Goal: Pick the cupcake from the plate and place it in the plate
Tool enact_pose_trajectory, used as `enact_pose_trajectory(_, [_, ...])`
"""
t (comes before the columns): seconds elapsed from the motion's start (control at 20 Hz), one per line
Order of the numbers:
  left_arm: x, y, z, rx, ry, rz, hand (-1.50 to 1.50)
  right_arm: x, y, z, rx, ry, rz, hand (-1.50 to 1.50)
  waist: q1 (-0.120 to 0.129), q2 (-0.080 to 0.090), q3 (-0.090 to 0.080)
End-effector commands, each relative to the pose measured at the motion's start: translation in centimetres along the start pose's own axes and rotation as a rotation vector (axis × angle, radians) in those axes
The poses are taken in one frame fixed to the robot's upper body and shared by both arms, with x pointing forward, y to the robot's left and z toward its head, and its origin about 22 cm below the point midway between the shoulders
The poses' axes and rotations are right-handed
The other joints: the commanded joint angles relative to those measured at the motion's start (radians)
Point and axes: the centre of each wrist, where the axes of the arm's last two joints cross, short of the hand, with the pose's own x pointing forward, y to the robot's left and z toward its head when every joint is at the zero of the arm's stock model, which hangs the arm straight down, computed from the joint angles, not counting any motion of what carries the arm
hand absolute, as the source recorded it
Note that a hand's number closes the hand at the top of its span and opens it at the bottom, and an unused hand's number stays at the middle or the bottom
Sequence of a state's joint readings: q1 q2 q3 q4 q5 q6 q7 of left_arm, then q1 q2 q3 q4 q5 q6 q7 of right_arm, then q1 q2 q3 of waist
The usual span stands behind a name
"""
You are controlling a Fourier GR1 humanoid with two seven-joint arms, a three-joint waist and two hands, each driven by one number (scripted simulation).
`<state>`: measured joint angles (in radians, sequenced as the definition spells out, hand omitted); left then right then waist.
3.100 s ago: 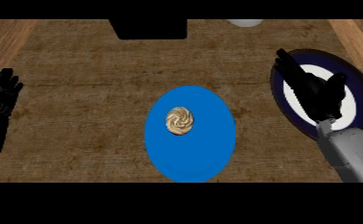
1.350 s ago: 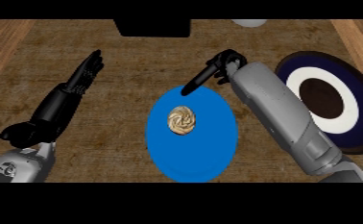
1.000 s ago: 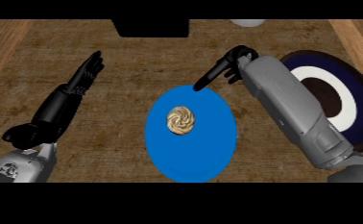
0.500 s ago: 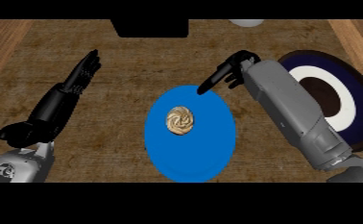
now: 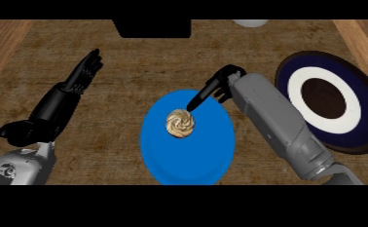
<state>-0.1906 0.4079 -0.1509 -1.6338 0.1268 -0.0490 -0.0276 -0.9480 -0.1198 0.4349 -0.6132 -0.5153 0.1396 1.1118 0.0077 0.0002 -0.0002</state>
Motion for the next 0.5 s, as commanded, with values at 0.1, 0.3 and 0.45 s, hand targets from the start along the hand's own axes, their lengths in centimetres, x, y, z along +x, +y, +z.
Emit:
enact_pose_trajectory(0.1, [0.1, -2.0, -0.4, -0.001, 0.002, -0.015, 0.00, -0.2, 3.1, -1.6, 0.066, 0.139, 0.058, -1.50, -0.006, -0.002, 0.000])
enact_pose_trajectory(0.3, [-0.7, 0.4, -0.2, 0.003, -0.008, -0.004, 0.00, 0.4, 4.7, -1.7, 0.112, 0.131, 0.061, -1.50, -0.007, 0.000, 0.000])
enact_pose_trajectory(0.45, [0.1, -0.8, 1.2, -0.015, -0.001, -0.008, 0.00, -0.9, 3.7, -2.5, 0.157, 0.138, 0.081, -1.50, -0.002, -0.003, 0.000])
